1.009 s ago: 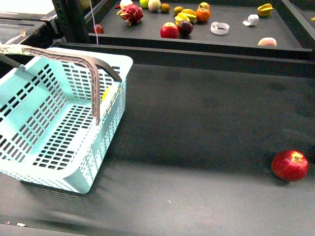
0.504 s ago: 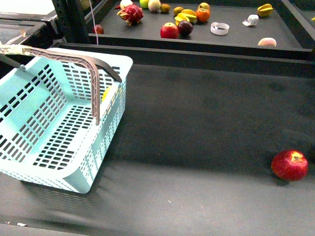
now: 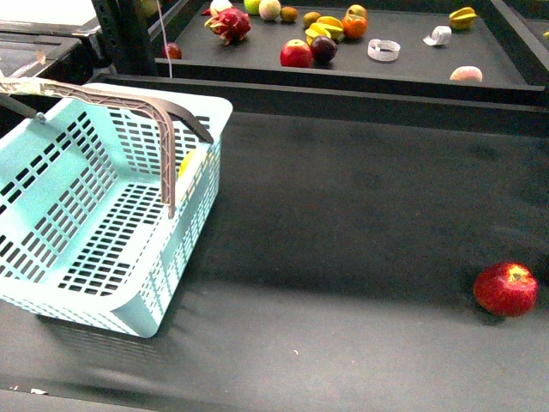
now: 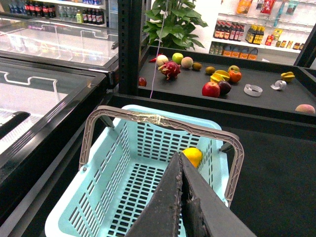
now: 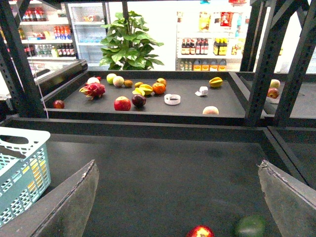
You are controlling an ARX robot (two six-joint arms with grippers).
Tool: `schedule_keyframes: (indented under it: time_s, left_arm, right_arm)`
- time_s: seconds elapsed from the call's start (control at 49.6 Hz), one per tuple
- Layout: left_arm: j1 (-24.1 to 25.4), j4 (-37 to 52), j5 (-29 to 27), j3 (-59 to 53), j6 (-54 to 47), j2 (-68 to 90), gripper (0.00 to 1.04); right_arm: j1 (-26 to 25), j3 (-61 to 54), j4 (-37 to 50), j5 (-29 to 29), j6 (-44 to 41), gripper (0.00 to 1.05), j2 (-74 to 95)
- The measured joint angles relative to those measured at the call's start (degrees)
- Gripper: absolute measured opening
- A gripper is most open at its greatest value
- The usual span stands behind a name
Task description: Pick mango with right arm and hold basket with left
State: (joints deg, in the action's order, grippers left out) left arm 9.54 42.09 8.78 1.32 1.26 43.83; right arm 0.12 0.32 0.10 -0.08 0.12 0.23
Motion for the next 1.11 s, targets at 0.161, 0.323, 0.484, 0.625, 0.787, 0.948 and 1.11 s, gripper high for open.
schedule_keyframes:
  time_s: [0.161,0.323,0.484,0.625,0.787,0.948,1.11]
  left_arm:
    - [-2.6,-6.3,-1.9,0.0,-0.4,-7.2,0.02]
    - [-8.6,-12.5,-8.6,0.0,-0.6,-14.0,0.02]
    - [-9.4,-18.2,-8.8,-0.1,-0.8,-20.0,0.02]
    - [-9.4,-22.2,-8.8,-0.1,-0.8,-24.2,0.02]
    - [-9.4,-26.2,-8.8,-0.1,-0.8,-28.2,0.02]
    - [-9.4,-29.2,-8.8,-0.1,-0.8,-31.2,0.02]
    - [-9.4,-32.0,-8.8,-0.1,-0.8,-34.0,0.02]
  right_arm:
    - [0.0,0.0,0.0,0.0,0.0,0.96,0.0]
    - [0.0,0.0,0.0,0.0,0.0,0.96,0.0]
    - [0.0,0.0,0.0,0.0,0.0,0.96,0.0]
    - [0.0,0.0,0.0,0.0,0.0,0.96,0.0]
    - [0.0,0.0,0.0,0.0,0.0,0.96,0.0]
    - [0.0,0.0,0.0,0.0,0.0,0.96,0.0]
    - [0.0,0.0,0.0,0.0,0.0,0.96,0.0]
